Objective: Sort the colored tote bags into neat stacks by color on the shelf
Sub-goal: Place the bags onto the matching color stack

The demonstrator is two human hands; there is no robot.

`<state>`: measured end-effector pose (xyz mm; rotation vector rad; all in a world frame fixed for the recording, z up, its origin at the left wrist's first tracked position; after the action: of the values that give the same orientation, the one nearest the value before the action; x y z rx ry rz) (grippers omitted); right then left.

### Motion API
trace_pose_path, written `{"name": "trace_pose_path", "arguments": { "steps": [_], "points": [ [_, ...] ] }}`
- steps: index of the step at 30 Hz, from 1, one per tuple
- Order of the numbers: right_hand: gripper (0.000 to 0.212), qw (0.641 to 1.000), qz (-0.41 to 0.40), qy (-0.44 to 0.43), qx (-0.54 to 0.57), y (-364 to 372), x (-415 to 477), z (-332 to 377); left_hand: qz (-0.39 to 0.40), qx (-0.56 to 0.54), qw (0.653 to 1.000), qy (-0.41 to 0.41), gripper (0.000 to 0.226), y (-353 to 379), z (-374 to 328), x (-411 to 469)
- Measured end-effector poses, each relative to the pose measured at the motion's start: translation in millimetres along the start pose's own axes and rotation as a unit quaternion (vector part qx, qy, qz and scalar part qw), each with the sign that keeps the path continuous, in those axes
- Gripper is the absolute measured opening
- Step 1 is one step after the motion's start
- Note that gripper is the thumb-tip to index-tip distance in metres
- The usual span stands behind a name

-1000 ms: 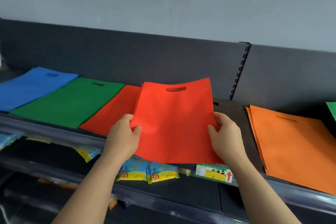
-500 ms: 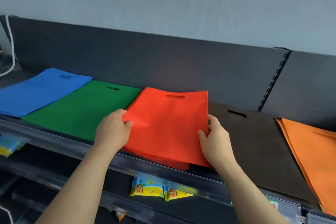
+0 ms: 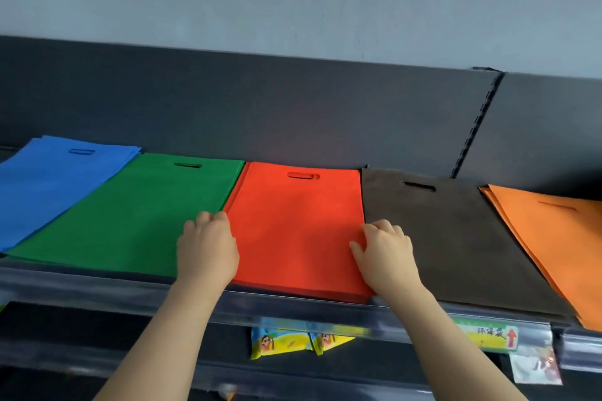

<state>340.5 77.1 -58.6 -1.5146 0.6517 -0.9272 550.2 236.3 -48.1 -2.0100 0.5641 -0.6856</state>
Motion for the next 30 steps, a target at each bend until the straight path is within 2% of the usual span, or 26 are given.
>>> {"name": "trace_pose_path", "arguments": {
  "steps": [5, 9, 14, 20, 25, 30],
  "points": [
    [0.028, 0.998, -0.045, 0.020, 0.033, -17, -15, -18, -0.027, -0.067, 0.994, 0.086, 0.038, -6, -33, -5],
    [0.040, 0.996, -0.066, 0.044, 0.042, -32, -31, -44, -0.029, -0.122, 0.978, 0.166, 0.034, -6, -75, -18],
    [0.040, 0.991, -0.096, 0.077, 0.043, -51, -51, -91, -0.015, -0.134, 0.963, 0.232, 0.032, 8, -133, -39],
    [0.042, 0.989, -0.103, 0.106, 0.030, -60, -67, -161, 0.016, -0.142, 0.953, 0.268, 0.032, 37, -205, -66],
    [0.032, 0.987, -0.086, 0.134, 0.006, -60, -78, -239, 0.035, -0.151, 0.948, 0.278, 0.036, 64, -274, -92],
    [0.044, 0.984, -0.095, 0.154, 0.001, -63, -90, -329, 0.054, -0.180, 0.938, 0.292, 0.040, 92, -354, -123]
  ]
}}
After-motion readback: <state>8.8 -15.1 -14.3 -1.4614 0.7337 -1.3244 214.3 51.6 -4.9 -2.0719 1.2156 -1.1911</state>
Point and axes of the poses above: each hand's wrist, its own x-axis towards the middle knuckle, its own y-axis out of the palm, z = x × y, the point moved 6 cm from there along x, towards the middle knuckle, and after that the axes turned 13 degrees about -x, right-handed, at the moved point
